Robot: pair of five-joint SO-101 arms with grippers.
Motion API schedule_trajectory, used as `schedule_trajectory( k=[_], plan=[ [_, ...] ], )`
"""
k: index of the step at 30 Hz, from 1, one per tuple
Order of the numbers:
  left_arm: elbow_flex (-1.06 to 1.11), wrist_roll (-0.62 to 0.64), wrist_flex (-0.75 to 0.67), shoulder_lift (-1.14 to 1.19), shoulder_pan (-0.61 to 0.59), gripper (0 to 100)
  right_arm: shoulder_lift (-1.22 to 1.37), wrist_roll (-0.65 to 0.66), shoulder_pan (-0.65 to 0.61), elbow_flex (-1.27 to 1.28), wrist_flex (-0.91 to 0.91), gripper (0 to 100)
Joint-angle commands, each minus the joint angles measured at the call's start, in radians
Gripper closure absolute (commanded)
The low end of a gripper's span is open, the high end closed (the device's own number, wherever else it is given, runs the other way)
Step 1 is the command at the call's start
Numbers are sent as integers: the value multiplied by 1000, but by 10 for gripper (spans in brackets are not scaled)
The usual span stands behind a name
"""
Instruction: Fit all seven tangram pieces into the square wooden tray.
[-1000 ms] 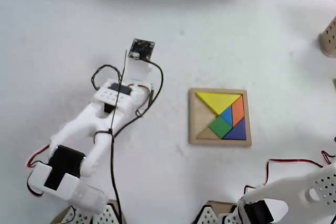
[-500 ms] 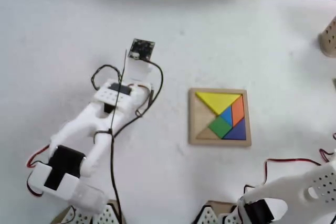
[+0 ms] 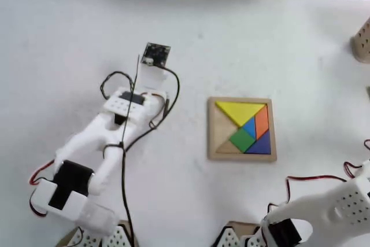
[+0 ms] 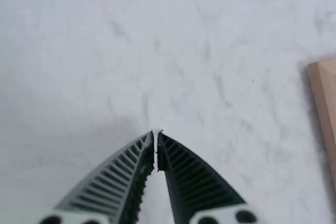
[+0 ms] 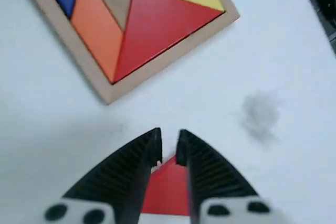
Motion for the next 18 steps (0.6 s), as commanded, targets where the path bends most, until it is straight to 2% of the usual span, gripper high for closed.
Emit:
schedule_trajectory(
  k=[1,7,18],
  plan=[
    [-26,-29,6,-4,8,958,8,34,58,-29,-102,957],
    [-26,-29,6,-4,8,958,137,35,97,-61,-219,981],
    [-26,-29,6,-4,8,958,490,35,114,-540,59,981]
  ],
)
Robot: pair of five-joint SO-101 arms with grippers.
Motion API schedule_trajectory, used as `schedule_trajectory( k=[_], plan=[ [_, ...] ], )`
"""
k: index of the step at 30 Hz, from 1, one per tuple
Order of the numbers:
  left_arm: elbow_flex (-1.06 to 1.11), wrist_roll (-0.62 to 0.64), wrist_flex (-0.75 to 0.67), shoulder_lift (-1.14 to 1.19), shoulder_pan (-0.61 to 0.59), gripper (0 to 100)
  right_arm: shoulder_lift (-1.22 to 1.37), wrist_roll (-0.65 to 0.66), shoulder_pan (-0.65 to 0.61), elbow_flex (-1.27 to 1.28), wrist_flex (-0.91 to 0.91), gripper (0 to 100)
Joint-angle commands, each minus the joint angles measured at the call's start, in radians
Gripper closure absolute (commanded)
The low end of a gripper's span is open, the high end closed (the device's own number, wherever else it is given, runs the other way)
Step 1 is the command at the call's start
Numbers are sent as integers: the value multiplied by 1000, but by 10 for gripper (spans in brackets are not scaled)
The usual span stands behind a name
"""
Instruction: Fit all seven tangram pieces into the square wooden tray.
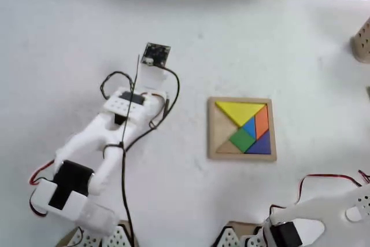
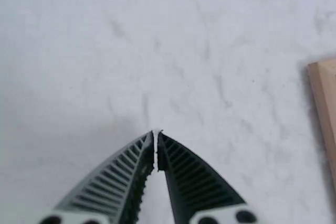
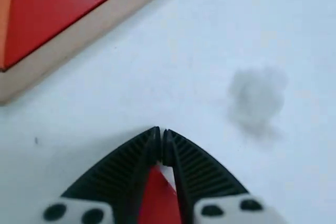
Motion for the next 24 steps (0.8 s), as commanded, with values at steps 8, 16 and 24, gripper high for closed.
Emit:
schedule_trajectory(
  k=[8,16,24],
  plan=[
    [-26,-29,6,-2,8,958,216,52,50,-439,335,981],
    [-26,-29,6,-2,8,958,242,41,101,-723,570,981],
    [-26,-29,6,-2,8,958,255,66,170,-778,598,981]
  ],
)
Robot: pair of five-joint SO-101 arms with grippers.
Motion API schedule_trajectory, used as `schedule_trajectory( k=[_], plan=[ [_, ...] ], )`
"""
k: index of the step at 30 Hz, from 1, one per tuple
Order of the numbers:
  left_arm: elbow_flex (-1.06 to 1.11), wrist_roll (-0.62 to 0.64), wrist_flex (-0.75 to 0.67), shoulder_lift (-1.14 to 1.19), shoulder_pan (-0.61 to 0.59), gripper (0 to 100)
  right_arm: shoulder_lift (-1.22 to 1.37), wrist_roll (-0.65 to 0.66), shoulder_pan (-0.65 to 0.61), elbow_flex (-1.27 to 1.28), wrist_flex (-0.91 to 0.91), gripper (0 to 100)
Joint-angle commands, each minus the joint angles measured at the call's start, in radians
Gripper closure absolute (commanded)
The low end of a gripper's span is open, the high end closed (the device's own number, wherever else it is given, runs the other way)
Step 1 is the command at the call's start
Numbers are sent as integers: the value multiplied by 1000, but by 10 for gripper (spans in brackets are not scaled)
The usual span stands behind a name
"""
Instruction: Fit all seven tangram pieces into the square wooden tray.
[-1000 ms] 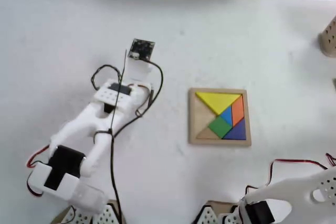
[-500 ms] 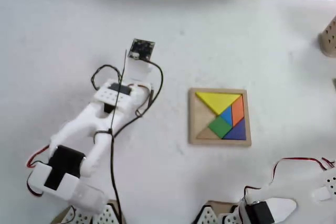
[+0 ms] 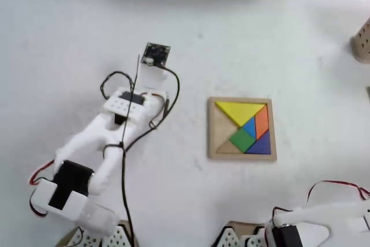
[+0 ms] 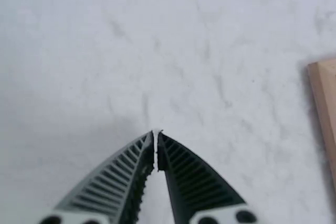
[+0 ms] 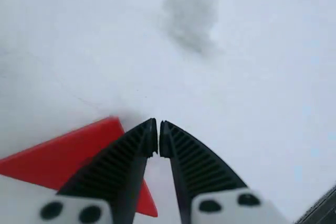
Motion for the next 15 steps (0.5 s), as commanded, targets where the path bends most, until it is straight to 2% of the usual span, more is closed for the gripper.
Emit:
schedule_trajectory(
  k=[1,9,15],
  plan=[
    [-26,-29,6,-2,8,958,5,60,18,-46,13,981],
    [-26,-29,6,-2,8,958,130,169,-15,-58,176,981],
    [-26,-29,6,-2,8,958,128,167,-30,-58,240,981]
  ],
)
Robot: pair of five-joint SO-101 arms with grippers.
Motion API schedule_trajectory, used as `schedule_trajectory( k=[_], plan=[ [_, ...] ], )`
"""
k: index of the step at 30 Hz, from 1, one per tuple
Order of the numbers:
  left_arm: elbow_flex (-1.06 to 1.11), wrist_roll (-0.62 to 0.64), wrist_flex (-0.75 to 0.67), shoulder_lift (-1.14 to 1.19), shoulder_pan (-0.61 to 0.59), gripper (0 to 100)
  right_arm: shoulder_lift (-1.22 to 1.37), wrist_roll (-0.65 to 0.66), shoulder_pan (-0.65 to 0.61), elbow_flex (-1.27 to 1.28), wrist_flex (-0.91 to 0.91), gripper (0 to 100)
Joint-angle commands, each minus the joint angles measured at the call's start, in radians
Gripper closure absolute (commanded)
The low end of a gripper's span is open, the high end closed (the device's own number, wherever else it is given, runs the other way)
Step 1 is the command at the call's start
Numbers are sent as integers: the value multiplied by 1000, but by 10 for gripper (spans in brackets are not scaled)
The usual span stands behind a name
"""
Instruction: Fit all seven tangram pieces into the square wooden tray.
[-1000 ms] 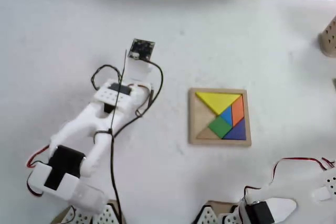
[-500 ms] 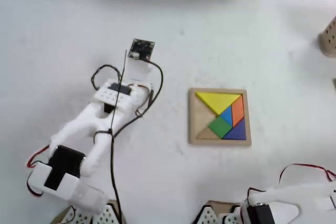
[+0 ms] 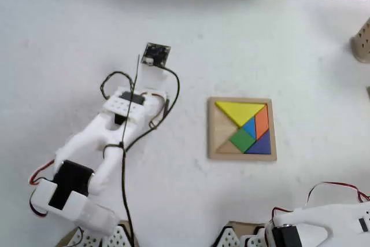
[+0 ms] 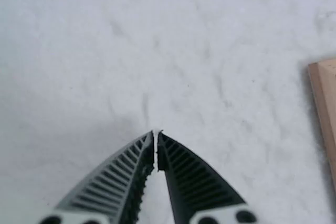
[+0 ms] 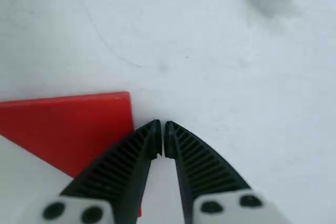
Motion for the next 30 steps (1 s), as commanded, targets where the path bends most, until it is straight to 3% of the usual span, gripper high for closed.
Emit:
schedule_trajectory(
  k=[1,14,30],
  plan=[
    [-26,-29,6,-2,8,958,-1,11,-31,0,51,981],
    [-26,-29,6,-2,8,958,-94,-48,-38,40,58,981],
    [-26,-29,6,-2,8,958,-437,-58,-122,583,50,981]
  ],
)
